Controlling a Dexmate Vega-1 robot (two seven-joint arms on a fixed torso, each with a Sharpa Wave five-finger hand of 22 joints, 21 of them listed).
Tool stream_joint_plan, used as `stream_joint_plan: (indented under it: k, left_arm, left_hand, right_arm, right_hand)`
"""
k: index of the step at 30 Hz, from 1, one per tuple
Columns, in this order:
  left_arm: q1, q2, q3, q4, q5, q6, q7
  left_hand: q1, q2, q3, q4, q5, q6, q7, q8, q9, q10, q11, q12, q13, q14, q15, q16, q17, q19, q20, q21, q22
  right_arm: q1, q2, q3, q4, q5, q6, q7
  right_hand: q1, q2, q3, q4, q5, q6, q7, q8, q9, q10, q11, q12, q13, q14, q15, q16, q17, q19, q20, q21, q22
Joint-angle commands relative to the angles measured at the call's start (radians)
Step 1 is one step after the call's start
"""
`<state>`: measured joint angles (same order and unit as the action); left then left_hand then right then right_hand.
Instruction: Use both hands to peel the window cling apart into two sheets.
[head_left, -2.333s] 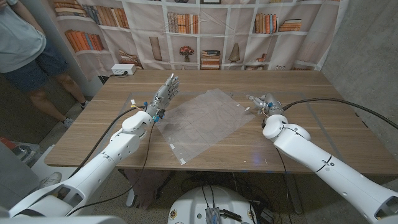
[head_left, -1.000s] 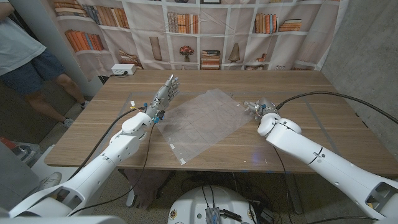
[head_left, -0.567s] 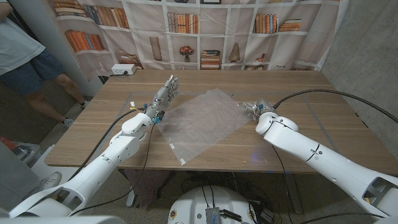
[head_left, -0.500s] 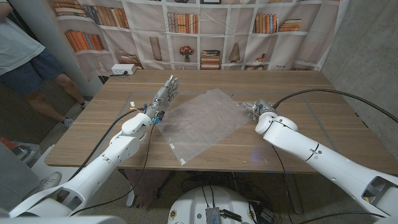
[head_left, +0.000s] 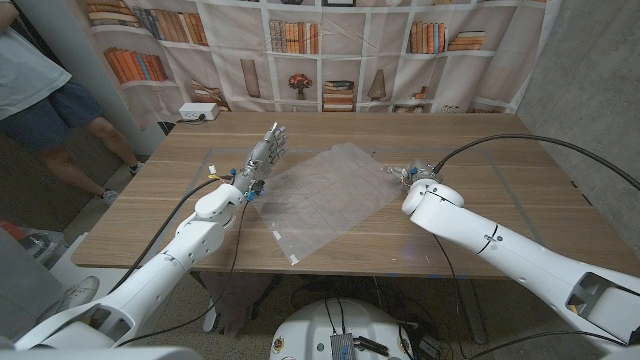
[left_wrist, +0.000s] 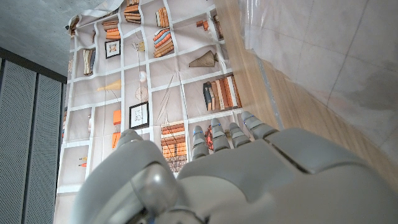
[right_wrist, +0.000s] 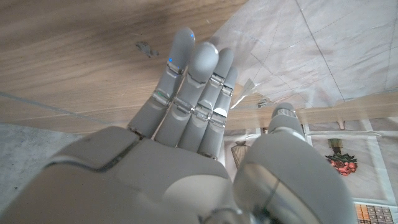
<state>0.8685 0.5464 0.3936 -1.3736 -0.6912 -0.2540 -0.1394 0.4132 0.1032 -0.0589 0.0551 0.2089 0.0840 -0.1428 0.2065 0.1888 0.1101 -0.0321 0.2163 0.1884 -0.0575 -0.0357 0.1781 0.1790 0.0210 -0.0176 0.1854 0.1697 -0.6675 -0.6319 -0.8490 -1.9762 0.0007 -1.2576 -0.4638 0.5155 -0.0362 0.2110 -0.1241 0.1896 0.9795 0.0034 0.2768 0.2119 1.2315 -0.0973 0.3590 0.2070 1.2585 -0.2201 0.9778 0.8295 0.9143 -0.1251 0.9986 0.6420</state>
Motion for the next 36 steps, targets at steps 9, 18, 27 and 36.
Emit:
stream_joint_plan:
  k: [9, 18, 27, 36]
  left_arm:
    - [0.001, -0.006, -0.001, 0.016, -0.007, -0.01, -0.013]
    - [-0.005, -0.009, 0.002, 0.024, -0.01, -0.007, -0.022]
    - [-0.003, -0.01, 0.001, 0.026, -0.013, -0.01, -0.025]
    - [-0.004, -0.012, 0.001, 0.031, -0.016, -0.011, -0.03]
  left_hand:
    - [0.003, 0.006, -0.009, -0.001, -0.002, 0.005, -0.001, -0.003, 0.001, 0.005, -0.004, -0.001, 0.002, -0.008, -0.008, 0.007, 0.003, -0.008, -0.004, 0.008, 0.005]
    - [0.003, 0.007, -0.009, 0.0, -0.002, 0.006, 0.0, -0.003, 0.001, 0.006, 0.0, -0.001, 0.002, -0.009, -0.008, 0.007, 0.003, -0.008, -0.004, 0.008, 0.005]
    - [0.003, 0.007, -0.01, 0.0, -0.002, 0.007, -0.002, -0.004, 0.001, 0.006, -0.002, -0.001, 0.002, -0.009, -0.007, 0.007, 0.003, -0.008, -0.005, 0.008, 0.006]
    - [0.003, 0.007, -0.011, 0.001, -0.003, 0.007, -0.002, -0.004, 0.001, 0.006, 0.001, -0.002, 0.002, -0.008, -0.007, 0.007, 0.003, -0.008, -0.005, 0.009, 0.006]
  right_arm:
    - [0.038, 0.034, -0.037, 0.026, 0.007, -0.062, -0.035]
    - [0.039, 0.025, -0.051, 0.03, 0.002, -0.022, -0.037]
    - [0.069, 0.038, -0.085, 0.055, -0.003, -0.052, -0.024]
    - [0.085, 0.05, -0.105, 0.08, -0.008, -0.073, -0.028]
  right_hand:
    - [0.054, 0.039, 0.03, -0.019, -0.011, 0.007, 0.012, -0.028, 0.0, 0.028, 0.007, -0.025, -0.004, 0.009, -0.002, 0.007, -0.006, 0.009, -0.032, 0.018, -0.007]
    - [0.075, 0.039, 0.037, -0.024, -0.013, -0.005, 0.007, -0.049, 0.003, 0.011, -0.004, -0.051, -0.002, -0.008, -0.003, -0.008, -0.023, -0.008, -0.035, 0.024, -0.022]
    - [0.108, 0.045, 0.047, -0.03, -0.009, -0.012, 0.006, -0.059, 0.01, 0.011, 0.011, -0.066, -0.001, -0.009, -0.004, -0.018, -0.048, -0.014, -0.033, 0.043, -0.024]
    - [0.139, 0.06, 0.061, -0.033, -0.001, -0.005, 0.008, -0.062, 0.01, 0.015, 0.014, -0.079, -0.004, -0.002, -0.004, -0.017, -0.062, -0.019, -0.038, 0.052, -0.034]
